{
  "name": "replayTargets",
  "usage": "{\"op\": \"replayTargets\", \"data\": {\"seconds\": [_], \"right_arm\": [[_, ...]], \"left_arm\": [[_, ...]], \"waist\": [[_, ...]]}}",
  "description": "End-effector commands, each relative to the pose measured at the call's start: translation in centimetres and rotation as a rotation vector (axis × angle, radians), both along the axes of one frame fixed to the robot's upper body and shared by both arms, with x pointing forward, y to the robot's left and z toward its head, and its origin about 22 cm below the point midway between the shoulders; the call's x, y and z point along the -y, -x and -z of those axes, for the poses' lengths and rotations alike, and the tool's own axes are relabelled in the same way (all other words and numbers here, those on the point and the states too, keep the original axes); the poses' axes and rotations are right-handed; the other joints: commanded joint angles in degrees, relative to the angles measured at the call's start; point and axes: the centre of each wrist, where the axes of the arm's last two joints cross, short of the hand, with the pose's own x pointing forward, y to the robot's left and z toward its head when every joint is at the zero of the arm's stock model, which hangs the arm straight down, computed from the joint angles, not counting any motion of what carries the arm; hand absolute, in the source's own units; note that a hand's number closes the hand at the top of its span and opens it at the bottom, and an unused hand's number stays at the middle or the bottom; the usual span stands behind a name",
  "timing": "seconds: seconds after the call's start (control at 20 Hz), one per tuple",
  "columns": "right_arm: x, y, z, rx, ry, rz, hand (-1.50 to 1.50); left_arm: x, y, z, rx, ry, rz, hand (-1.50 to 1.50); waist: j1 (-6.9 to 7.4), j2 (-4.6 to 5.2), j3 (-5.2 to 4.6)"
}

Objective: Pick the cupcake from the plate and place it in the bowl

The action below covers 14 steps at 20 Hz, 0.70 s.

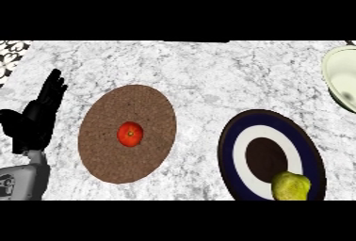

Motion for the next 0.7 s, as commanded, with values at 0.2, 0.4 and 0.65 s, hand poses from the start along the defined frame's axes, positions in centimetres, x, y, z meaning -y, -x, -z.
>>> {"op": "replayTargets", "data": {"seconds": [0.2,0.4,0.65], "right_arm": [[4.7,3.1,2.9,-0.161,-0.206,0.038,-1.50],[5.1,3.7,4.4,-0.079,-0.270,-0.065,-1.50],[6.0,4.2,3.0,0.353,-0.458,-0.040,-1.50]], "left_arm": [[-0.5,0.6,-0.4,0.001,0.001,0.005,0.00],[0.4,-0.4,-0.9,0.010,0.011,0.010,0.00],[-1.1,0.8,0.4,-0.012,0.004,-0.018,0.00]], "waist": [[0.47,-0.01,0.13],[0.31,0.17,0.22],[-0.70,-0.28,0.35]]}}
